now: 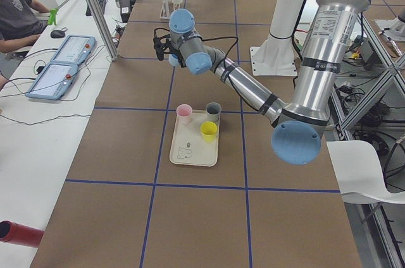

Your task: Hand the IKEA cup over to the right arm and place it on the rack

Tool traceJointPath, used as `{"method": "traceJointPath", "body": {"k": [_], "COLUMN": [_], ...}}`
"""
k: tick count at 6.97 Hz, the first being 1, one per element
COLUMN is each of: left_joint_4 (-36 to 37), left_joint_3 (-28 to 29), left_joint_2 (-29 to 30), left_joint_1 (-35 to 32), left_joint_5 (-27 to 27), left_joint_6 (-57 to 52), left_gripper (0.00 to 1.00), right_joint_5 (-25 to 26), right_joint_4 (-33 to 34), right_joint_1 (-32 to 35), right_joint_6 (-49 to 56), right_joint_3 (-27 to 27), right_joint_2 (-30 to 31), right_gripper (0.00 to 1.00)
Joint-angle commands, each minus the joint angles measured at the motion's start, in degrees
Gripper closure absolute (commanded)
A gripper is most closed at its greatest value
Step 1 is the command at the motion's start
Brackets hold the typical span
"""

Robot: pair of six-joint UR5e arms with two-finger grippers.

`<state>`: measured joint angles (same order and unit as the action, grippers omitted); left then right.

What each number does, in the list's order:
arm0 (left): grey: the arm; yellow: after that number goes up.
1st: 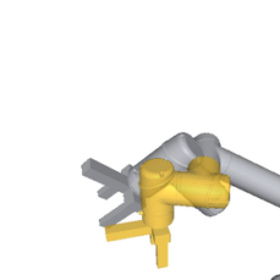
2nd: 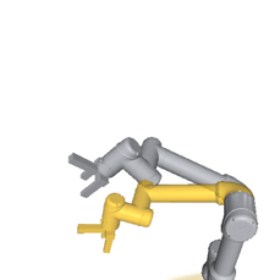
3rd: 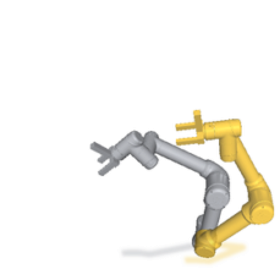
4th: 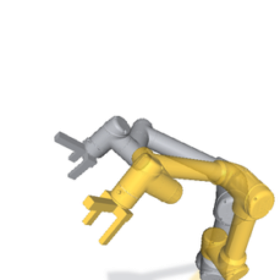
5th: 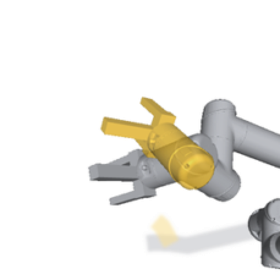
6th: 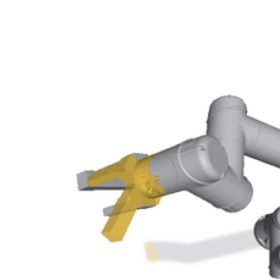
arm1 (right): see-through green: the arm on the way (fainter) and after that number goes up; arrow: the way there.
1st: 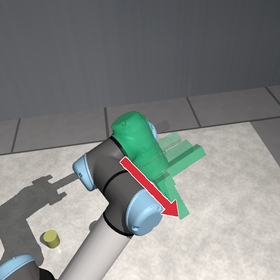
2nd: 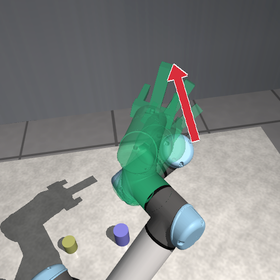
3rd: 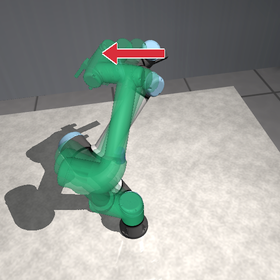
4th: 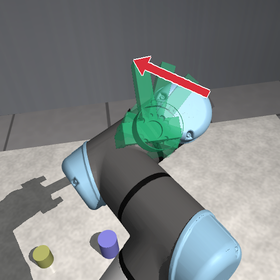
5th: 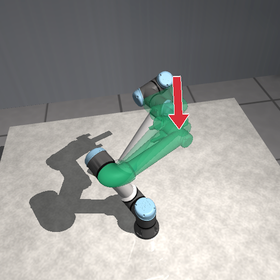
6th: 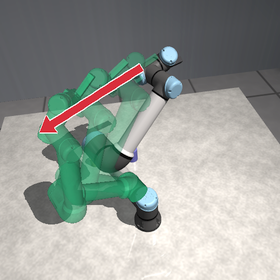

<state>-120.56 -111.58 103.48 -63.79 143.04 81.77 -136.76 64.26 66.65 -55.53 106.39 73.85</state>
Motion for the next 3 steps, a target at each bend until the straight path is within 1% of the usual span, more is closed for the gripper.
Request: {"method": "traceJointPath", "body": {"k": [1, 2, 3], "left_joint_4": [-23.8, -33.9, -40.7], "left_joint_3": [9.2, 11.8, 11.9], "left_joint_2": [5.6, 7.9, 9.9], "left_joint_1": [8.0, 10.5, 12.8], "left_joint_5": [-0.1, -0.7, -3.6], "left_joint_6": [14.4, 22.8, 29.9], "left_gripper": [1.00, 1.00, 1.00], "right_joint_5": [-0.7, -1.9, -2.2], "right_joint_4": [-13.9, -18.2, -21.9], "right_joint_1": [-3.4, -4.4, -6.1], "right_joint_6": [-14.7, -18.0, -20.9], "right_joint_3": [-0.4, -0.5, -0.4], "right_joint_2": [0.0, -0.2, -0.8], "right_gripper": [0.01, 0.02, 0.02]}}
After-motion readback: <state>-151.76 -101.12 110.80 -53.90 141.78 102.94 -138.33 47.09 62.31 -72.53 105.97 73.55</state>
